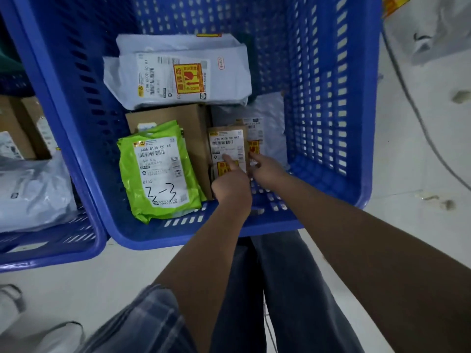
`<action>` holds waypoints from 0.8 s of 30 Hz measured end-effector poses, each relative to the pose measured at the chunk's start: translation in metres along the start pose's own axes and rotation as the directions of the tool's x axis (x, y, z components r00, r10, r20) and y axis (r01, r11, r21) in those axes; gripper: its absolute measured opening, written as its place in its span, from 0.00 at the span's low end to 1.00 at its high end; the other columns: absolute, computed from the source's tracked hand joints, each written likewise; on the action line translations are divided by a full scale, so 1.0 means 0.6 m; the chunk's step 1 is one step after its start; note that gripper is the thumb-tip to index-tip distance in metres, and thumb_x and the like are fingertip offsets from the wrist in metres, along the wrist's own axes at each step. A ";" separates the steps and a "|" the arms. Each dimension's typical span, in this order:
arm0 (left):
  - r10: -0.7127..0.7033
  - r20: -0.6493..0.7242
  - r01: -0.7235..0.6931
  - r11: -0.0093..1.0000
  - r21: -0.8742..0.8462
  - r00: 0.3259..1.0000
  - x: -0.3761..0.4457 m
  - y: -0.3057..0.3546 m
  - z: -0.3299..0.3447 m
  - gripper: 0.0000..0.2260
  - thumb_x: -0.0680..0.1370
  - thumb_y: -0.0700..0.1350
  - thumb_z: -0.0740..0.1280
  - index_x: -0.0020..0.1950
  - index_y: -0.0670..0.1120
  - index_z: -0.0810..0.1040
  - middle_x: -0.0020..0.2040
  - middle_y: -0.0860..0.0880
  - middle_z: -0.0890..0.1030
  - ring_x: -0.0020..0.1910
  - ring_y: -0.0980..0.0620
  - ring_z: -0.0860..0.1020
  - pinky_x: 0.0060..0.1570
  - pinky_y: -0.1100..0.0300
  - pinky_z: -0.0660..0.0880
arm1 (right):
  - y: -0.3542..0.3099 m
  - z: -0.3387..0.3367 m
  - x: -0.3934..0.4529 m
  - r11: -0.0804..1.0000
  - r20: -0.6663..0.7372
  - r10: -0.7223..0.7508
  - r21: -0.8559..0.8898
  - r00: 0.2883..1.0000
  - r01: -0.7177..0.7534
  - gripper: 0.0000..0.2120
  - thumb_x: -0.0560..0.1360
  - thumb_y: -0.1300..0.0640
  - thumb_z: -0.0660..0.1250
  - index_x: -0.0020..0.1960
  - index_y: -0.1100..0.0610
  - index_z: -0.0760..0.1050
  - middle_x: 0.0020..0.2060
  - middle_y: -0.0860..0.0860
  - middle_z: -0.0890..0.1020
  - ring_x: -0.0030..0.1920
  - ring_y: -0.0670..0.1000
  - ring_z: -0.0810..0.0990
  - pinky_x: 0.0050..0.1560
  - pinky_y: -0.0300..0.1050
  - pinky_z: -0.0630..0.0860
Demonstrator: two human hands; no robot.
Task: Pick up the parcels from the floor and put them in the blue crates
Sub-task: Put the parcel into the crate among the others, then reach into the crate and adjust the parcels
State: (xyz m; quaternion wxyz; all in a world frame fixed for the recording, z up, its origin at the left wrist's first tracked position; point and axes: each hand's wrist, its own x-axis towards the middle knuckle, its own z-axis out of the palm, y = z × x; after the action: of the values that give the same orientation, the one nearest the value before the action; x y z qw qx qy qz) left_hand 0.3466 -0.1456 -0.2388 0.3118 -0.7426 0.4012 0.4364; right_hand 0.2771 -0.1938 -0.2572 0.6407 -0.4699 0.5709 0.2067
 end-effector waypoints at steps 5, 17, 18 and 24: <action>0.069 -0.009 -0.069 0.997 -0.020 0.998 -0.030 -0.019 -0.019 0.29 0.79 0.37 0.60 0.77 0.38 0.49 0.59 0.40 0.78 0.54 0.42 0.79 0.41 0.53 0.72 | -0.001 -0.023 -0.051 0.999 -0.046 0.027 0.034 0.999 -0.025 0.16 0.79 0.59 0.56 0.64 0.63 0.71 0.55 0.58 0.78 0.52 0.55 0.76 0.53 0.45 0.73; 0.029 -0.304 -0.236 0.702 -0.672 0.952 -0.163 0.058 -0.069 0.07 0.80 0.42 0.58 0.55 0.43 0.73 0.50 0.39 0.80 0.49 0.39 0.78 0.50 0.46 0.76 | 0.120 -0.087 -0.315 0.878 -0.740 0.062 0.360 0.669 0.316 0.11 0.74 0.64 0.56 0.39 0.55 0.74 0.32 0.52 0.79 0.36 0.58 0.78 0.40 0.56 0.76; 0.073 -0.396 -0.336 0.682 -0.650 0.915 -0.185 0.075 -0.068 0.06 0.80 0.41 0.58 0.54 0.43 0.73 0.49 0.39 0.79 0.48 0.40 0.78 0.49 0.46 0.75 | 0.145 -0.088 -0.338 0.857 -0.761 0.128 0.408 0.636 0.315 0.10 0.74 0.64 0.57 0.39 0.55 0.74 0.32 0.50 0.78 0.37 0.58 0.78 0.41 0.56 0.77; 0.437 -0.547 -0.699 0.482 -0.528 0.714 -0.319 0.200 -0.014 0.06 0.78 0.35 0.58 0.46 0.44 0.70 0.36 0.47 0.74 0.37 0.47 0.73 0.41 0.53 0.71 | 0.340 -0.068 -0.451 0.622 -0.580 0.500 0.757 0.643 0.200 0.06 0.77 0.64 0.57 0.45 0.57 0.72 0.37 0.54 0.78 0.33 0.52 0.76 0.35 0.46 0.77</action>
State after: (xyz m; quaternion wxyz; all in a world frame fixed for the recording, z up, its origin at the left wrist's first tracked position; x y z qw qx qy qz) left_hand 0.1889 -0.1487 -0.0769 -0.2361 -0.6851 0.4758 0.4985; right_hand 0.0205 -0.0580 -0.0775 0.4581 -0.1358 0.8528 -0.2107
